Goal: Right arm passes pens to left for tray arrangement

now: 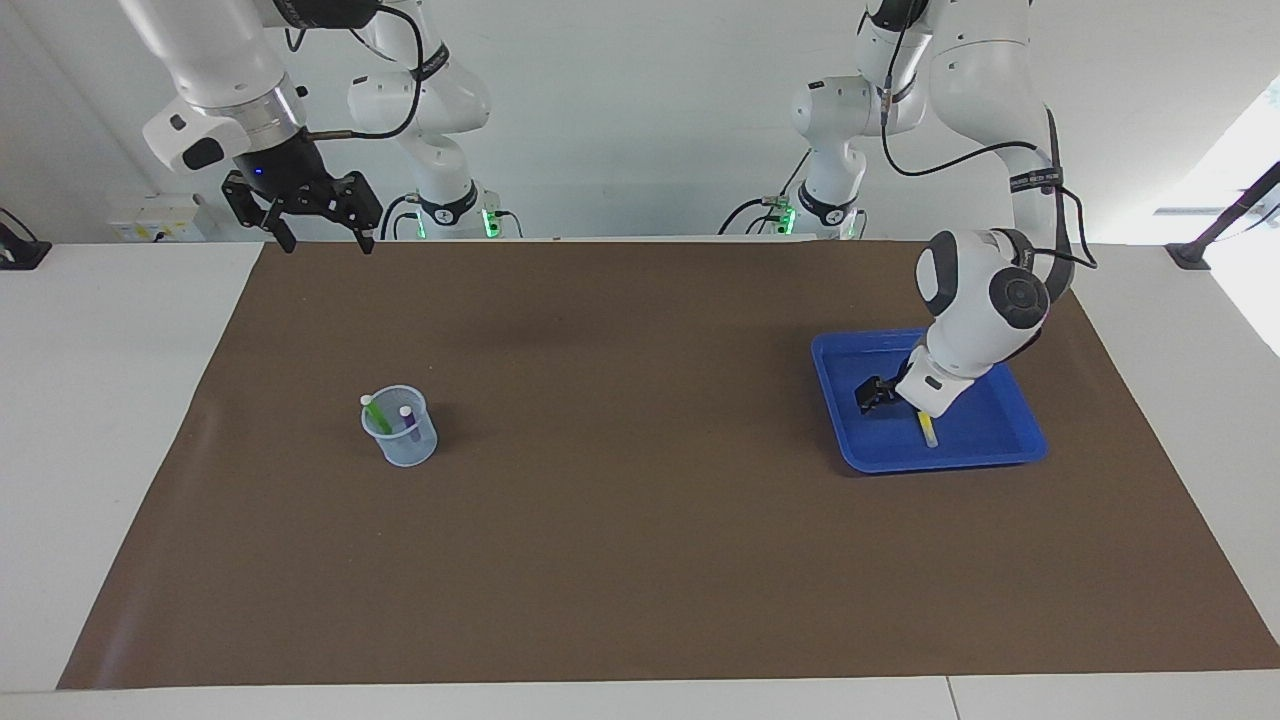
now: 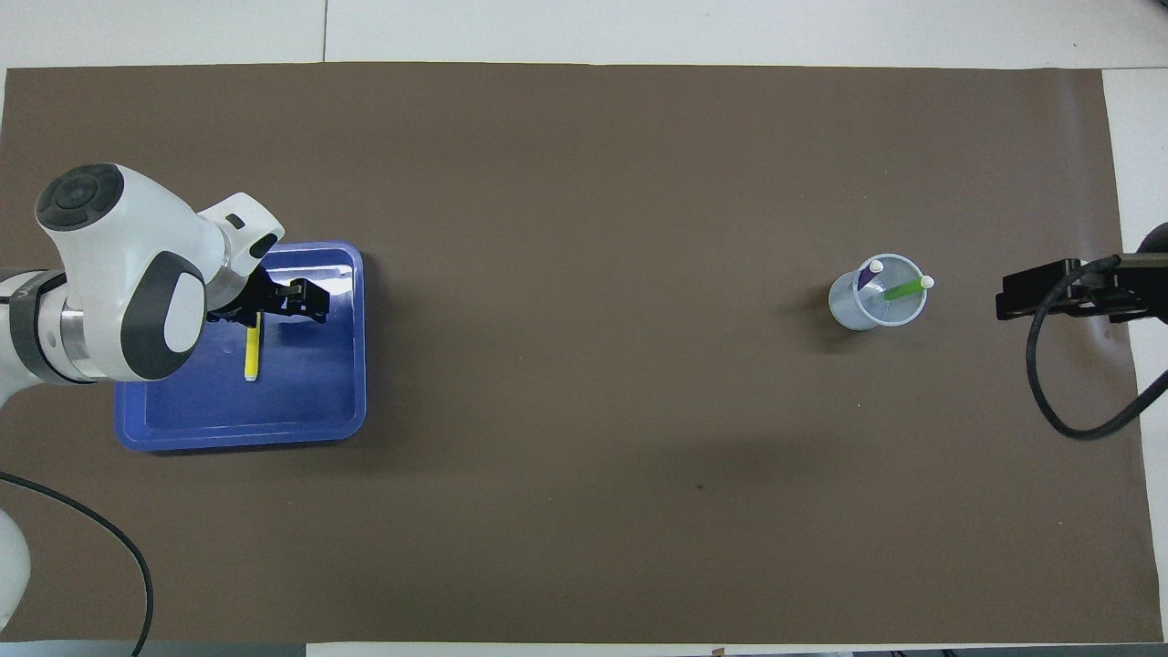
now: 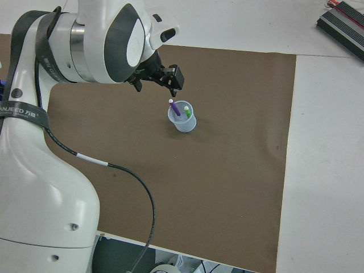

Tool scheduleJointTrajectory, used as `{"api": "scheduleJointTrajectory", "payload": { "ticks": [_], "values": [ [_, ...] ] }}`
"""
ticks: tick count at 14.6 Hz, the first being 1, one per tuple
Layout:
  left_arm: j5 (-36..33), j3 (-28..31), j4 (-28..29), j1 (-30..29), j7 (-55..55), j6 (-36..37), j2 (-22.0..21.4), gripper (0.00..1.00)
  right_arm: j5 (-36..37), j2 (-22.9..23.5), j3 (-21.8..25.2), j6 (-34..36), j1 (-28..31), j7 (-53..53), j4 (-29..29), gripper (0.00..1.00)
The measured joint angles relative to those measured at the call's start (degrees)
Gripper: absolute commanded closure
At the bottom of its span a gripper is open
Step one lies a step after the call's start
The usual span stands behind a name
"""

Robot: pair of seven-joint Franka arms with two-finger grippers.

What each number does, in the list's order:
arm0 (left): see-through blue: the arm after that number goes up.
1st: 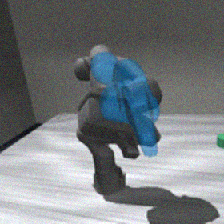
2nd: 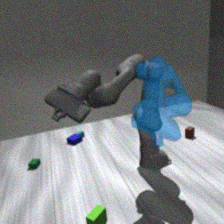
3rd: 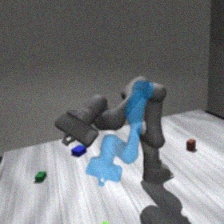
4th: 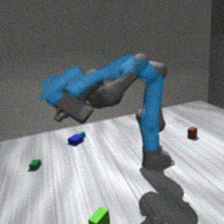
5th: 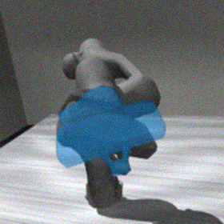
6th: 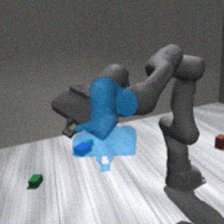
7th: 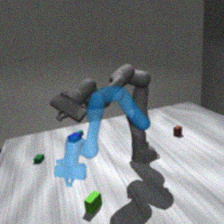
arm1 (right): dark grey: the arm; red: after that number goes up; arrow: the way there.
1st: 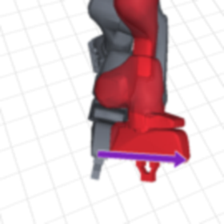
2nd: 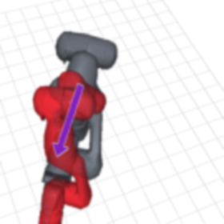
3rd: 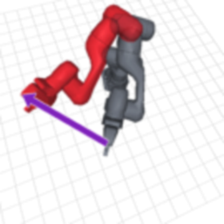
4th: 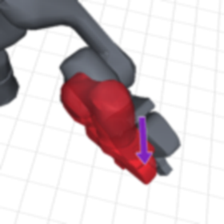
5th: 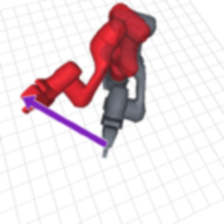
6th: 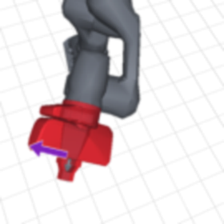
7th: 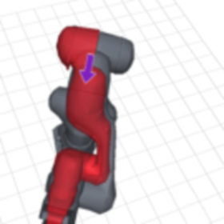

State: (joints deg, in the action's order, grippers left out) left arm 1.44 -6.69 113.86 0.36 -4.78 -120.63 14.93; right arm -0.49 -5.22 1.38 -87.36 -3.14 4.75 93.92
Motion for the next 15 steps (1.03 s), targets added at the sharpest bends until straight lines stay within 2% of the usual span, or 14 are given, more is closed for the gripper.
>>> {"api": "scheduleJointTrajectory", "payload": {
  "ticks": [7, 10, 15],
  "values": [
    [0.00, 0.02, -0.30, -0.03, 0.00, 0.04, 0.00, 0.00, 0.15, 0.32, 0.06, -2.01, -0.03, 0.00, 0.54, 0.00],
    [0.00, 0.02, -2.36, -0.03, 0.00, 2.38, -0.04, 0.00, 0.17, 1.52, 0.06, -6.88, -0.03, -0.10, 3.27, 0.00],
    [1.63, 0.00, -10.10, -0.03, -0.08, 12.30, -0.55, 0.00, 0.21, 4.28, 0.43, -18.14, -0.02, -3.56, 11.33, 0.04]
  ]
}}
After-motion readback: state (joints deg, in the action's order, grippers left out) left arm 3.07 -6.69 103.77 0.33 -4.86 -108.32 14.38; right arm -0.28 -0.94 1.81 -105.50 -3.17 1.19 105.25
